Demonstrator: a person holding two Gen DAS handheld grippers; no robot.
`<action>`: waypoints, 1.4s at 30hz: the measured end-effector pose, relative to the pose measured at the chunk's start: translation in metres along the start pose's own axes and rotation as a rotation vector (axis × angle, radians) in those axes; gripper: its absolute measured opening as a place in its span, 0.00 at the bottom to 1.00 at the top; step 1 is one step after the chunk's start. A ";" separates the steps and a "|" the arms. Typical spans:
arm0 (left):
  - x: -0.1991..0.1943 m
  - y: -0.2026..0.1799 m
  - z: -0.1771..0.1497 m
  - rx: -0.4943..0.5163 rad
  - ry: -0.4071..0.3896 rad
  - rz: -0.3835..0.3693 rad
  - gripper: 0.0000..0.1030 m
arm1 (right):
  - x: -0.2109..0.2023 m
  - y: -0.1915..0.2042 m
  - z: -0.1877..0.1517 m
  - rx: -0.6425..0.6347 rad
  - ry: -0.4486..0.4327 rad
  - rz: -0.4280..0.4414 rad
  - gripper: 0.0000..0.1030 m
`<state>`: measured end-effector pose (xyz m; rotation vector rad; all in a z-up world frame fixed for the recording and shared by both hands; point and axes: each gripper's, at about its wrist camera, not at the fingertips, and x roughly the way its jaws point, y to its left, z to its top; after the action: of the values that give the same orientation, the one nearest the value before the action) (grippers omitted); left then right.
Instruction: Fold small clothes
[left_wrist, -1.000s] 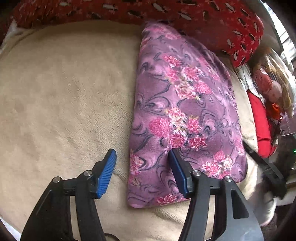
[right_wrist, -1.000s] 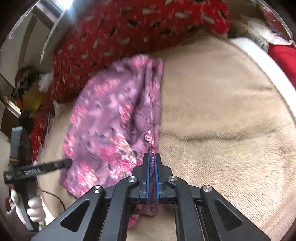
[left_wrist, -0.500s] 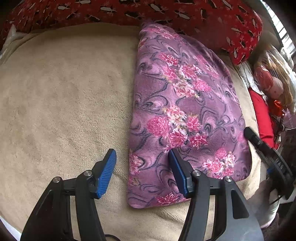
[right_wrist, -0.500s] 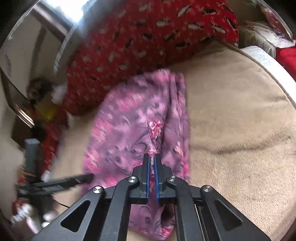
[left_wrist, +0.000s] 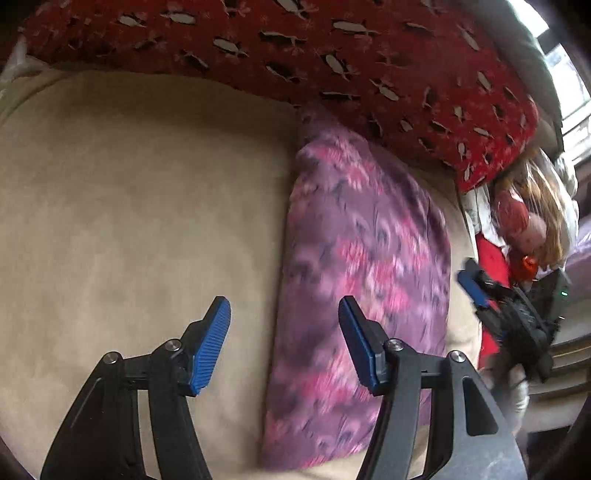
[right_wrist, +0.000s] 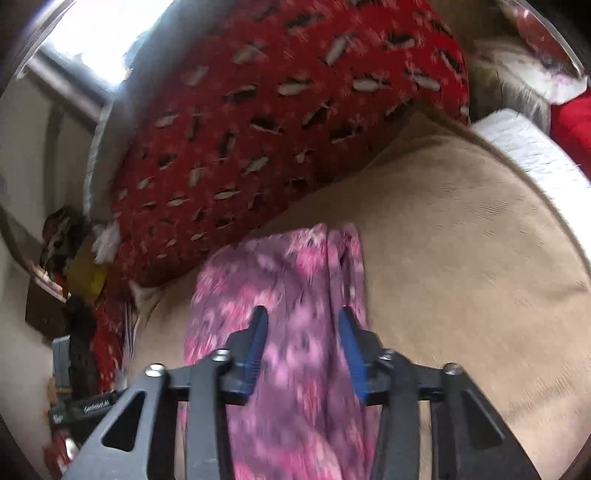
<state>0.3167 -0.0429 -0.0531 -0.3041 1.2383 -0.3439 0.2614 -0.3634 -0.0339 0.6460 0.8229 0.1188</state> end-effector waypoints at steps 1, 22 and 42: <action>0.006 -0.002 0.006 -0.003 0.010 0.001 0.58 | 0.015 0.002 0.007 0.009 0.017 -0.031 0.42; 0.025 -0.008 -0.012 0.020 -0.035 0.069 0.66 | 0.015 0.015 -0.018 -0.215 0.011 -0.013 0.24; 0.015 -0.027 -0.059 0.141 -0.046 0.177 0.66 | -0.018 0.012 -0.076 -0.339 0.116 -0.156 0.31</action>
<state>0.2621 -0.0757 -0.0726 -0.0804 1.1795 -0.2680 0.1968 -0.3229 -0.0535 0.2565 0.9355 0.1509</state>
